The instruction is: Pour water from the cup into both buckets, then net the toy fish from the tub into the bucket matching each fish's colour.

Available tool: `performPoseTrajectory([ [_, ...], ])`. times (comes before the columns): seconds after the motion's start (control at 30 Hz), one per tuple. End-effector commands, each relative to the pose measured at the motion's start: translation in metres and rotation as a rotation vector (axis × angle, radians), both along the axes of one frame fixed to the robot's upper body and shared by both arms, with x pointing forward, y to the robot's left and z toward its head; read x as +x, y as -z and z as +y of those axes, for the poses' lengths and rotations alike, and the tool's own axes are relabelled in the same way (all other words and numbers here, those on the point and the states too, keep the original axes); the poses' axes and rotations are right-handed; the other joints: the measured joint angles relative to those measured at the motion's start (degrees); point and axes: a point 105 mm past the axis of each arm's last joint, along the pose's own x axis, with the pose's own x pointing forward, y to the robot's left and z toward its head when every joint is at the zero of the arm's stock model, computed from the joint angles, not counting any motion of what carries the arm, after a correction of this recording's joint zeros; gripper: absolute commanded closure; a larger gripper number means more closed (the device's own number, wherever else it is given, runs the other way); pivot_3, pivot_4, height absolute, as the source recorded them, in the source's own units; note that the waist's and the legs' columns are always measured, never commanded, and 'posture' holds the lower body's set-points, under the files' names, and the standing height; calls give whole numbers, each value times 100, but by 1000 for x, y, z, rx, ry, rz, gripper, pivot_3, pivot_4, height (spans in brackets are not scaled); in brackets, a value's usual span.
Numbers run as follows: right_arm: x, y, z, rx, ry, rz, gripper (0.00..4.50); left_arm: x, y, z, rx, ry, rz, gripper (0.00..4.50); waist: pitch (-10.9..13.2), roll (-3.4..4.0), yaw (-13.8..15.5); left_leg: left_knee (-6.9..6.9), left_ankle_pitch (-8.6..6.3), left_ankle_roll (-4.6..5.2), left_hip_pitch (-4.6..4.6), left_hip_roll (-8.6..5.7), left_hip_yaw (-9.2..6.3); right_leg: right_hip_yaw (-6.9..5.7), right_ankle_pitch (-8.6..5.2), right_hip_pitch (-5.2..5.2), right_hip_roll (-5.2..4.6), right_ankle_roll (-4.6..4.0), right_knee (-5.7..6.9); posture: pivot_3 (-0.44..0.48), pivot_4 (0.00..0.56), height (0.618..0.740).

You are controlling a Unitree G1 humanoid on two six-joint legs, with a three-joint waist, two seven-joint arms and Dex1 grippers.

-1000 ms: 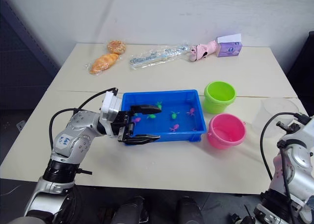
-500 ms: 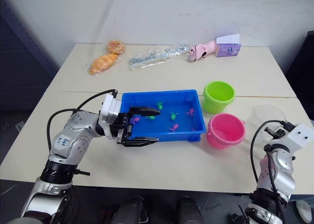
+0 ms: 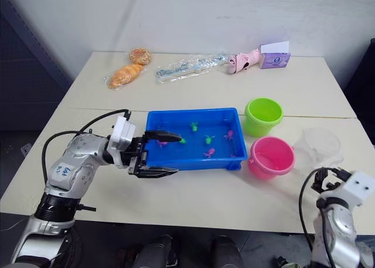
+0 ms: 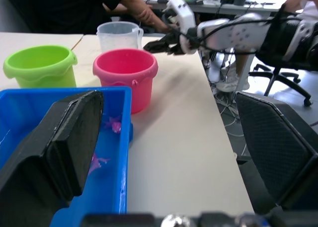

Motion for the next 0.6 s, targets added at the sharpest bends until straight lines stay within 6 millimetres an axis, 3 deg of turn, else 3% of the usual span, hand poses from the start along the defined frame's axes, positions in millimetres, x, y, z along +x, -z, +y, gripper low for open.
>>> performPoseTrajectory([
  [0.03,-23,-24,12,-45,-86,-5,48,2,-7,19,17,-63,-41,0,0,0,0,-4,-2,0,0,1,0,0,0,-1,0,0,0,0,150,740],
  [0.07,-26,-28,21,-42,-156,-7,48,1,-4,25,30,-84,-34,0,0,0,-11,-17,-2,-1,5,0,-1,0,0,-1,-1,0,-3,0,150,740],
  [0.17,-32,-69,68,-114,-502,-157,48,6,3,54,34,-226,-2,0,4,6,-56,-46,-12,14,24,1,17,15,0,0,-1,0,-12,0,150,740],
  [0.3,-49,-104,116,-198,-895,-256,48,10,25,115,73,-468,44,0,6,-5,-69,-72,-18,23,59,6,25,22,-1,15,0,1,-15,0,150,740],
  [0.47,-55,-111,145,-382,-1233,-208,48,-3,34,173,-11,-736,117,0,15,-60,-6,-78,-22,26,56,9,21,20,-1,14,-2,0,-27,0,150,740],
  [0.6,-49,-123,171,-447,-1423,-313,48,-14,38,227,-80,-1041,62,0,17,-100,24,-77,-29,35,50,4,17,17,0,20,-12,-1,-52,0,150,740],
])
